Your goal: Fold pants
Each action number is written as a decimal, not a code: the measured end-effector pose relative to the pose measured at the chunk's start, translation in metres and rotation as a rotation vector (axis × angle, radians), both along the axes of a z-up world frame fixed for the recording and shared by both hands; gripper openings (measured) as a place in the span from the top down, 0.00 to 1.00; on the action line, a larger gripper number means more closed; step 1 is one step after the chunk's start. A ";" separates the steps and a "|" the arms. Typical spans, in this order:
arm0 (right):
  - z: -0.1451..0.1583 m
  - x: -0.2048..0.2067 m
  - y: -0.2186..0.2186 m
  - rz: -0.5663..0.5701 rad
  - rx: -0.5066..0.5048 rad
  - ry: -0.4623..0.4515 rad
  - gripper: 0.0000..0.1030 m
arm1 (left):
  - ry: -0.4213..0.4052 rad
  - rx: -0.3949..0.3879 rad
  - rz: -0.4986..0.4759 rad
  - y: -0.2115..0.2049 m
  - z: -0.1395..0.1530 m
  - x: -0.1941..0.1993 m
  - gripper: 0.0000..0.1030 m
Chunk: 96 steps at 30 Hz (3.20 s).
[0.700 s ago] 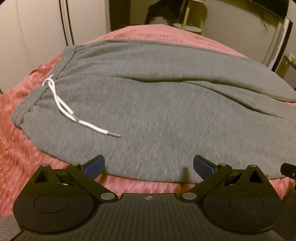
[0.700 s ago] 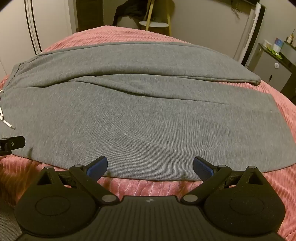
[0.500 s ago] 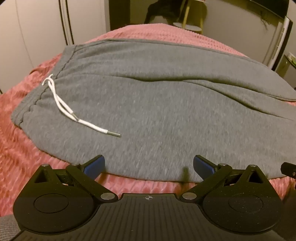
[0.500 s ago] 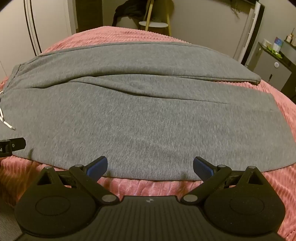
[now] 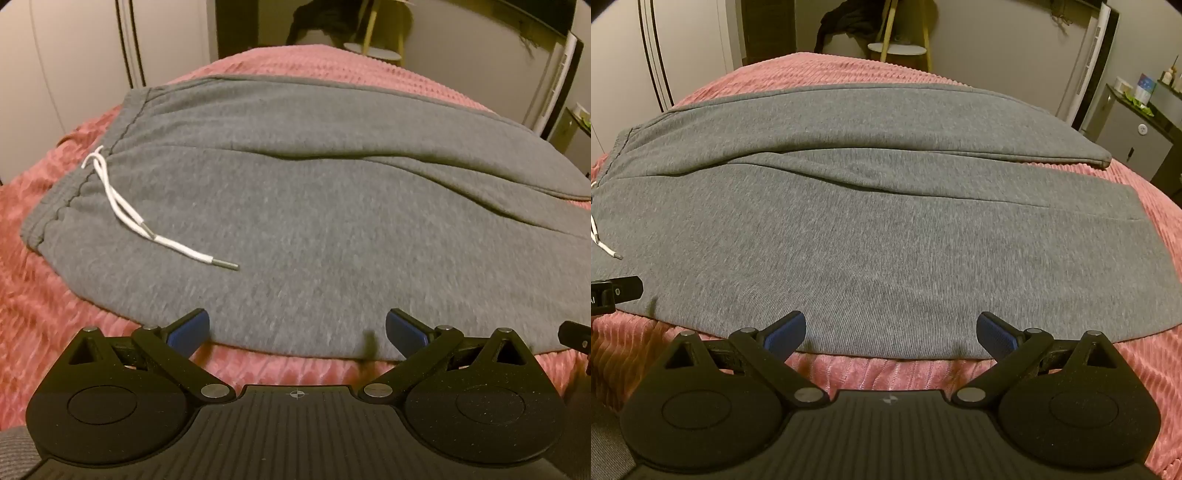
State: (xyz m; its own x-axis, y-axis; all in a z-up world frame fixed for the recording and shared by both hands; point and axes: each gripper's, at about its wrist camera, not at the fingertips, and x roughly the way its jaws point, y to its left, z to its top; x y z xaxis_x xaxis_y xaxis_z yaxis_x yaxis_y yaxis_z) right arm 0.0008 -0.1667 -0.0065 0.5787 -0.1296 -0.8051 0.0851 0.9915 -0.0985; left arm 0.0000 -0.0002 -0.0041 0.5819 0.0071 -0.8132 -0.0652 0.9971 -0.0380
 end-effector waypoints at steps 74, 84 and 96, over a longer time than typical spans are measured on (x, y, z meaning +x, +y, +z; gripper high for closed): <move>-0.001 0.000 -0.001 -0.005 0.005 0.004 0.04 | 0.040 -0.009 -0.008 -0.002 -0.002 0.000 0.00; -0.001 0.000 -0.001 -0.006 0.006 0.006 0.04 | 0.040 -0.008 -0.008 -0.002 -0.002 0.000 0.00; -0.003 -0.001 0.000 -0.006 0.005 0.006 0.04 | 0.041 -0.008 -0.007 -0.002 -0.002 0.001 0.00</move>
